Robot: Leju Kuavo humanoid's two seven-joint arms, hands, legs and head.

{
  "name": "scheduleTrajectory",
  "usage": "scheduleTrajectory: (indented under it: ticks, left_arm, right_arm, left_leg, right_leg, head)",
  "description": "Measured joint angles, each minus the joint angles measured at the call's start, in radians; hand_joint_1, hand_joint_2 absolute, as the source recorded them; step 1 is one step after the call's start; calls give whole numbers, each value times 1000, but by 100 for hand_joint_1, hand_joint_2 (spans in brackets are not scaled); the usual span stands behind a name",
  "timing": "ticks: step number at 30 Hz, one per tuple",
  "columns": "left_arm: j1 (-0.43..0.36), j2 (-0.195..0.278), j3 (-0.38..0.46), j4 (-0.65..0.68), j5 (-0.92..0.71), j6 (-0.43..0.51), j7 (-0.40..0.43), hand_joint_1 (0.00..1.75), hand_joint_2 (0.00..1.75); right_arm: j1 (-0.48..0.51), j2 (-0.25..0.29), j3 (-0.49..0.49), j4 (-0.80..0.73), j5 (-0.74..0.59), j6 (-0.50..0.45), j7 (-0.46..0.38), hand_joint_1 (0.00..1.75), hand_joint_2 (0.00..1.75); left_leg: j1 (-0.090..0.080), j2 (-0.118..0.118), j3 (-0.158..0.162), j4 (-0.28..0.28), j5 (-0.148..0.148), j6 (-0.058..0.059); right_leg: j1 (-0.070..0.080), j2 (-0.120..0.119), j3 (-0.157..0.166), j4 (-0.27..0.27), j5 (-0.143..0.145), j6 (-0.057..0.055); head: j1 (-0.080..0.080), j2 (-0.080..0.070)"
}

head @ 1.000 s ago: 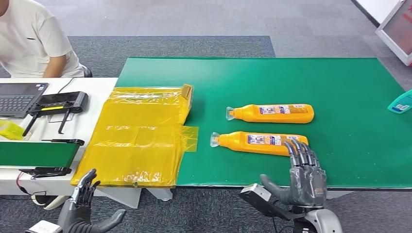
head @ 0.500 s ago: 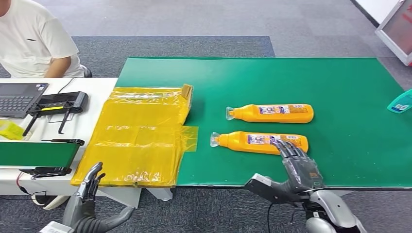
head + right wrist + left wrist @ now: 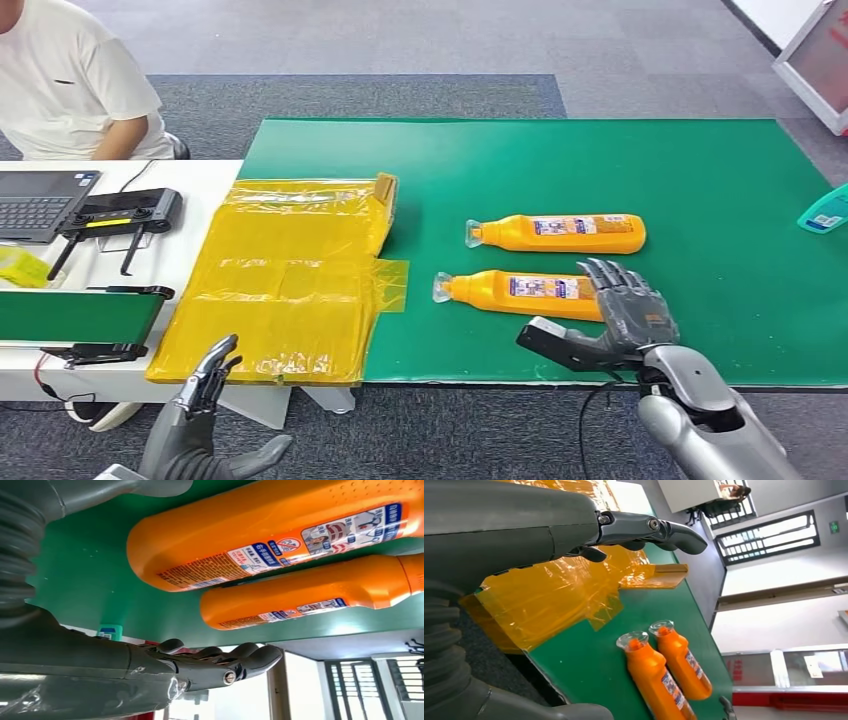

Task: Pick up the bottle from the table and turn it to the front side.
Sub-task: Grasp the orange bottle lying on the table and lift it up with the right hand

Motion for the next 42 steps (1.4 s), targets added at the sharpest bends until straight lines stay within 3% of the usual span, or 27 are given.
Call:
scheduleTrajectory:
  ticks: [12, 18, 28, 32, 36, 42]
  left_arm:
    - [-30, 58, -57, 14, 18, 11, 15, 0, 175]
    - [-31, 76, -70, 15, -7, 45, 17, 0, 175]
    - [-52, 133, -159, 15, 13, 92, 27, 0, 175]
    - [-72, 148, -183, 20, 27, 94, 30, 0, 175]
    - [-86, 158, -198, 28, 33, 95, 33, 0, 175]
    - [-101, 168, -214, 38, 40, 95, 34, 0, 175]
  right_arm:
    - [-152, 23, 88, 260, 15, 59, 10, 0, 175]
    - [-184, 40, 110, 336, 15, 59, 11, 0, 175]
    - [-273, 89, 132, 502, 18, 29, 13, 5, 175]
    - [-301, 116, 137, 573, 31, 3, 12, 161, 175]
    - [-321, 140, 144, 629, 47, -14, 11, 175, 175]
    - [-356, 164, 158, 690, 64, -25, -1, 175, 175]
  left_leg:
    - [0, 0, -1, 0, 1, 0]
    - [0, 0, -1, 0, 1, 0]
    - [0, 0, 0, 0, 2, -2]
    - [1, 0, 0, 0, 4, -2]
    - [1, 0, 0, 0, 7, -2]
    - [1, 0, 0, 0, 8, -3]
  right_leg:
    - [0, 0, -1, 0, 1, 0]
    - [0, 0, -1, 0, 1, 0]
    - [1, 0, -1, 0, 3, -2]
    - [1, 0, -1, 0, 5, -2]
    - [1, 0, -1, 0, 7, -2]
    - [1, 1, -1, 0, 9, -2]
  head:
    - [0, 0]
    - [0, 0]
    - [0, 0]
    - [0, 0]
    - [0, 0]
    - [0, 0]
